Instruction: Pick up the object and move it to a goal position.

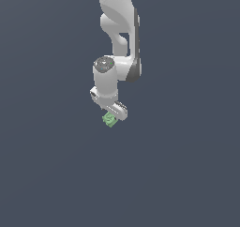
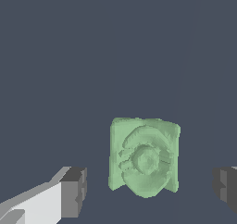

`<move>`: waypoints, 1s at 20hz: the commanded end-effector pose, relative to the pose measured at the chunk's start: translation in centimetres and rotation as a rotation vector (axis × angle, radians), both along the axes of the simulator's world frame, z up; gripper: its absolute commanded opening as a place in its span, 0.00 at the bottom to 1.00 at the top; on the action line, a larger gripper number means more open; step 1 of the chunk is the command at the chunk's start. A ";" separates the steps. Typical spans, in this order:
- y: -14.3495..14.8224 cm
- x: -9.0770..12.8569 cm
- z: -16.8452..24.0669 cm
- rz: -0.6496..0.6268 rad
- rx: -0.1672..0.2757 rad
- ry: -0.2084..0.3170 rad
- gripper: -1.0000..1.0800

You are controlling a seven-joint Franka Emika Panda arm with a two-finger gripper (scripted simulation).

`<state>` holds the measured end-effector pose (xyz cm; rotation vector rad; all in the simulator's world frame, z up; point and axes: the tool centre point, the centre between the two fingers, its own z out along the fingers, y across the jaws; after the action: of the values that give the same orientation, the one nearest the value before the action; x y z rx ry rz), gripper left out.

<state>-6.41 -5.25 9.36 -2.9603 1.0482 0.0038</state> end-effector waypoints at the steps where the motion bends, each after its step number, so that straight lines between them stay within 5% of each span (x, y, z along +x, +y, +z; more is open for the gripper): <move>1: -0.2 -0.2 -0.2 -0.022 -0.001 -0.002 0.96; 20: -0.2 -0.3 -5.0 -0.030 -0.002 -0.002 0.96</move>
<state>-6.78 -5.49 4.73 -2.9463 1.0923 0.0021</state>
